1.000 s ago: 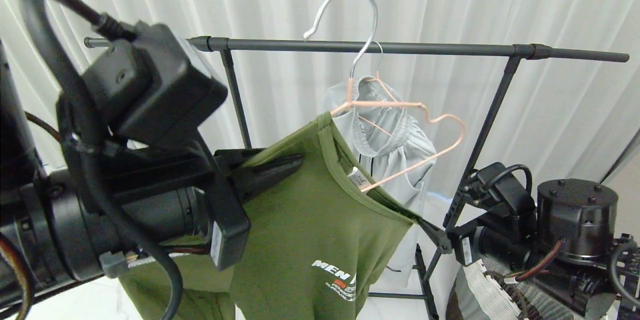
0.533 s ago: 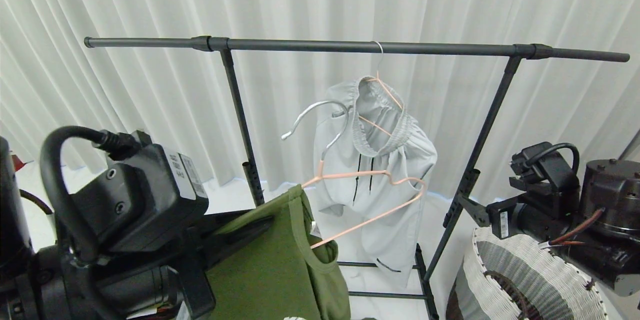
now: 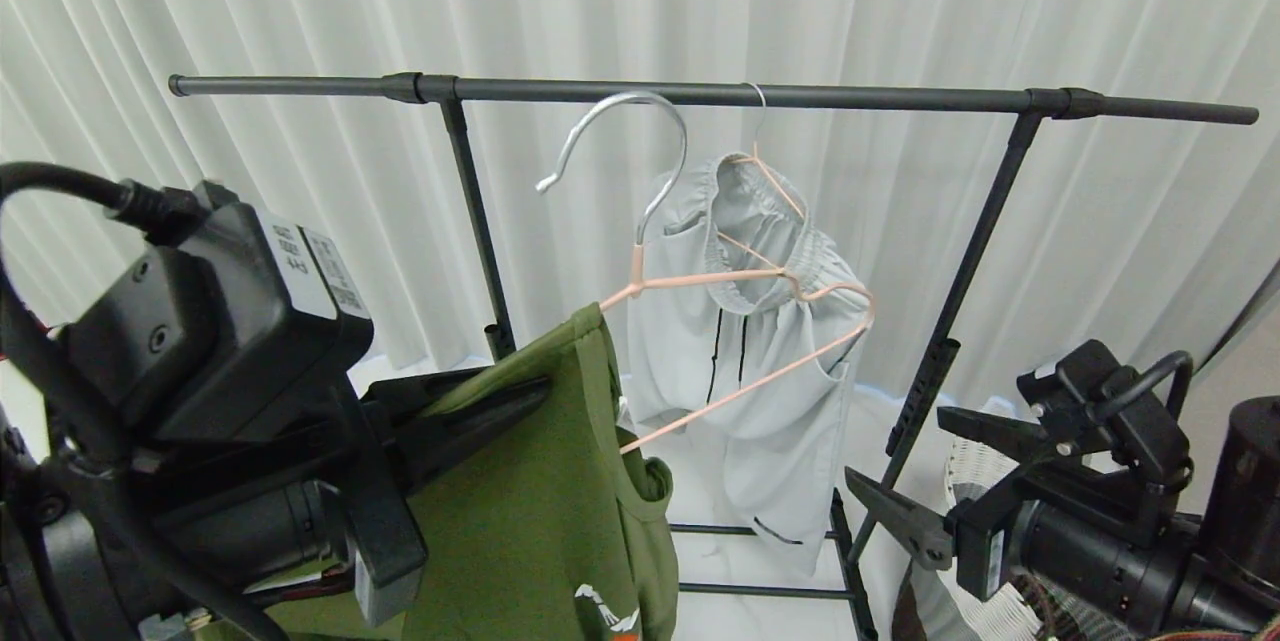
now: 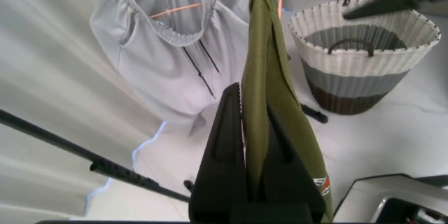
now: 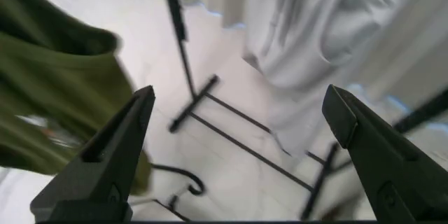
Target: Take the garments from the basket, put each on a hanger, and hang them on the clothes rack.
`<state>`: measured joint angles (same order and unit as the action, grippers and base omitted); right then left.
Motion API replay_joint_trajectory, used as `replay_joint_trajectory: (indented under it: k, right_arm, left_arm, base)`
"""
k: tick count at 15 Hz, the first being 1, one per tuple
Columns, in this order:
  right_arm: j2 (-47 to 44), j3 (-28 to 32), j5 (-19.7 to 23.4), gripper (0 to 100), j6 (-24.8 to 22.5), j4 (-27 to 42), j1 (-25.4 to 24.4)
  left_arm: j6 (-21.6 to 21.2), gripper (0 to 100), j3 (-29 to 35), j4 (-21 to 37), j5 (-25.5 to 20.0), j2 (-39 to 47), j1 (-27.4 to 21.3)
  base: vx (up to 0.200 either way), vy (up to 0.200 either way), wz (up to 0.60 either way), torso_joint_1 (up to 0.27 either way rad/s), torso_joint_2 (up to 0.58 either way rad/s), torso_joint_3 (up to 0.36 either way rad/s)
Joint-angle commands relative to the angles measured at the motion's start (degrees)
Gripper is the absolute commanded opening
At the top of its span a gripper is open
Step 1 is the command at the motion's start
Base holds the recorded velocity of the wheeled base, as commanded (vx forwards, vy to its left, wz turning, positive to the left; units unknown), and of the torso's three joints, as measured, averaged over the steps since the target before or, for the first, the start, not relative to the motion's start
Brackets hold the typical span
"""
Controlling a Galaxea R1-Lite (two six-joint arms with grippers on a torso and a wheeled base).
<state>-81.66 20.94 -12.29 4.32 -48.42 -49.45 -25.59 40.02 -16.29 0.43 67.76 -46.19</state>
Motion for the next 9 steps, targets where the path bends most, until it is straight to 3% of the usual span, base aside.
replay_joint_trajectory:
  k: [1, 5, 9]
  right_arm:
    - [-2.7, 3.7, -0.1, 100, 1.0, -0.2, -3.7]
    - [-10.9, 10.8, -0.5, 100, 3.9, -0.5, -8.5]
    - [-19.8, 19.9, -3.2, 100, 5.2, -5.2, -8.9]
  left_arm:
    - [0.1, 0, 1.1, 0.0, 0.0, 0.4, -0.1]
    - [0.2, 0, 3.0, 0.0, -0.2, 1.5, -0.2]
    - [0.3, 0, 3.8, 0.0, -0.9, 1.3, -0.7]
  base:
    - [0.0, 0.0, 0.0, 0.0, 0.0, 0.0]
    - [0.0, 0.0, 0.0, 0.0, 0.0, 0.0]
    - [0.0, 0.0, 0.0, 0.0, 0.0, 0.0]
